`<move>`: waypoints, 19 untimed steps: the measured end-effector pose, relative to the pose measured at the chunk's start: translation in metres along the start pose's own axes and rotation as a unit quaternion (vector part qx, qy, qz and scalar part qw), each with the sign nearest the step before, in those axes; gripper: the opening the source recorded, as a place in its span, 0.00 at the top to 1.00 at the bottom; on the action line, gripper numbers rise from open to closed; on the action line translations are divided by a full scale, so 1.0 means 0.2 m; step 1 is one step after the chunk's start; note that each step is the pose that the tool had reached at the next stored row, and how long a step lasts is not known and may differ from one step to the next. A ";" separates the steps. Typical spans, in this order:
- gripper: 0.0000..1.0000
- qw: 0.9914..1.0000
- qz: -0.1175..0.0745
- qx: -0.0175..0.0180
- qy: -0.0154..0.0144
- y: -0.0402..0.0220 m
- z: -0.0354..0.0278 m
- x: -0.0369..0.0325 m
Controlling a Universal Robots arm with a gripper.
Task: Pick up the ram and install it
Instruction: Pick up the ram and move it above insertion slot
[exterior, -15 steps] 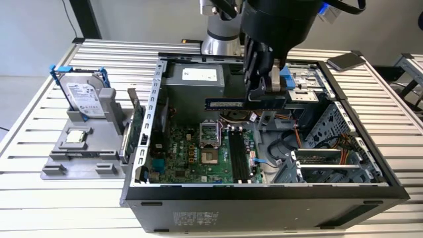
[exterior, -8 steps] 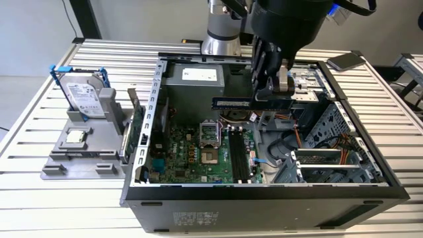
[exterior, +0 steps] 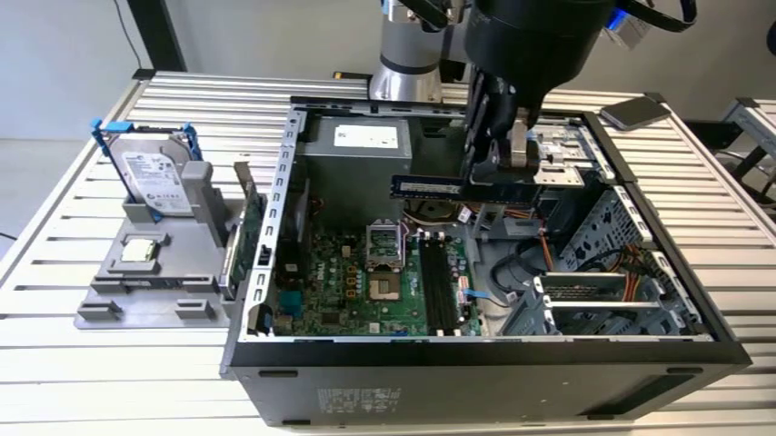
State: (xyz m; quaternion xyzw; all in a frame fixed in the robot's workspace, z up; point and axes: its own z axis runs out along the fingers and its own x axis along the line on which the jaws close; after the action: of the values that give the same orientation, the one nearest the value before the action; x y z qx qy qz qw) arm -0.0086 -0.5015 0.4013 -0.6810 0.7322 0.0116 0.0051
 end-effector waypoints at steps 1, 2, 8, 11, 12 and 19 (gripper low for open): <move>1.00 1.000 0.000 0.000 0.000 -0.001 0.000 0.000; 1.00 1.000 0.000 0.000 0.000 -0.001 0.000 0.000; 1.00 1.000 0.000 0.000 0.000 0.000 0.000 -0.013; 1.00 1.000 0.000 0.000 0.000 0.001 0.001 -0.048; 1.00 1.000 0.000 0.000 0.000 0.001 0.002 -0.061; 1.00 1.000 0.000 0.000 0.000 -0.001 0.003 -0.146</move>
State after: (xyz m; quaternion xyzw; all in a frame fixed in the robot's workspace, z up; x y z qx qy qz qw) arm -0.0063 -0.4724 0.4013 -0.6810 0.7322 0.0115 0.0051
